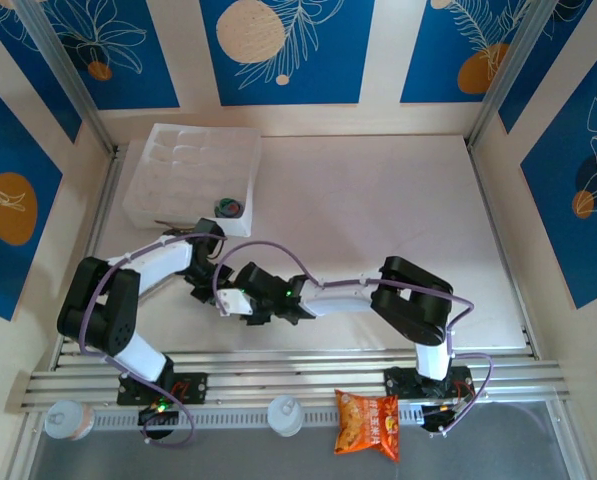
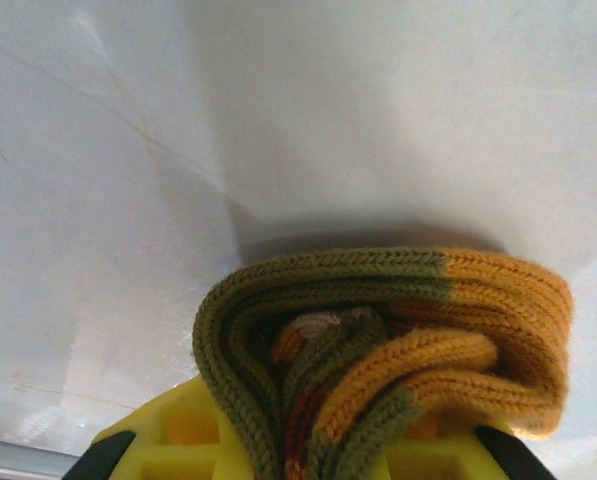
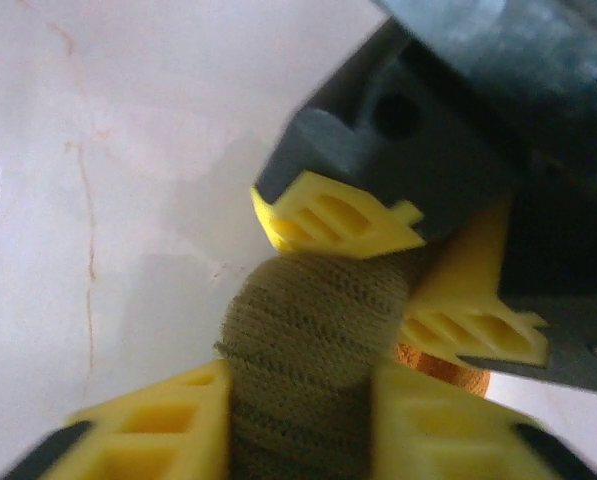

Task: Roll the socks

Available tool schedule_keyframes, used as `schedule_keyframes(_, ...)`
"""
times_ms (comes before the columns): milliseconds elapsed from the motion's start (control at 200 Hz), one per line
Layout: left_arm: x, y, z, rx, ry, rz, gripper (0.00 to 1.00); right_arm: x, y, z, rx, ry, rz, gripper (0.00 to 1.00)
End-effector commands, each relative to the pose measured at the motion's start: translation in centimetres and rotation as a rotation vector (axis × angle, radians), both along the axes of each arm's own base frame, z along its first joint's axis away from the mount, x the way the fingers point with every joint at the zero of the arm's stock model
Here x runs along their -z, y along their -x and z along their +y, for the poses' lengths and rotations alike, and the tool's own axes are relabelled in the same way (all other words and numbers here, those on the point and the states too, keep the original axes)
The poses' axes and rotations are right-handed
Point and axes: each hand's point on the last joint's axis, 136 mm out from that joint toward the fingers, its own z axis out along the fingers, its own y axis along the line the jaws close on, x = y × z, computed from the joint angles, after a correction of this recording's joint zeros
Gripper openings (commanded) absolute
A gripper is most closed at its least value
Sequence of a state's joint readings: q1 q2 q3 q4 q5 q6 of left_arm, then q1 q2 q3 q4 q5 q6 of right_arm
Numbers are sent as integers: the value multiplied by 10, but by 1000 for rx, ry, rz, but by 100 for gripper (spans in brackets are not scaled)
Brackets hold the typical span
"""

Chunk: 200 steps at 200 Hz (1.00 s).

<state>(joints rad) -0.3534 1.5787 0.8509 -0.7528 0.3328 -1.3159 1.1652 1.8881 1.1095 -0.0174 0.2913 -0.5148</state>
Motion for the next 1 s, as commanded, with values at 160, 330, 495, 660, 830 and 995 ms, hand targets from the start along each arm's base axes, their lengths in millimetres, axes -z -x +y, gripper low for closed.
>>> schedule_keyframes(160, 1, 25, 30, -11, -108, 44, 35, 64, 13, -46, 167, 144, 330, 5)
schedule_keyframes(330, -28, 6, 35, -64, -84, -73, 68, 89, 36, -66, 241, 222, 582, 0)
schedule_keyframes(495, -45, -7, 43, -104, -94, -123, 83, 102, 44, -75, 324, 230, 779, 0)
schedule_keyframes(660, -64, -12, 56, -126, -148, -193, 87, 105, 41, -76, 382, 224, 906, 0)
schedule_keyframes(830, -79, -18, 47, -130, -73, -346, 81, 104, 28, -73, 477, 193, 1061, 0)
schedule_keyframes(995, -73, -9, 27, -102, 51, -434, 71, 102, 13, -71, 577, 161, 1223, 0)
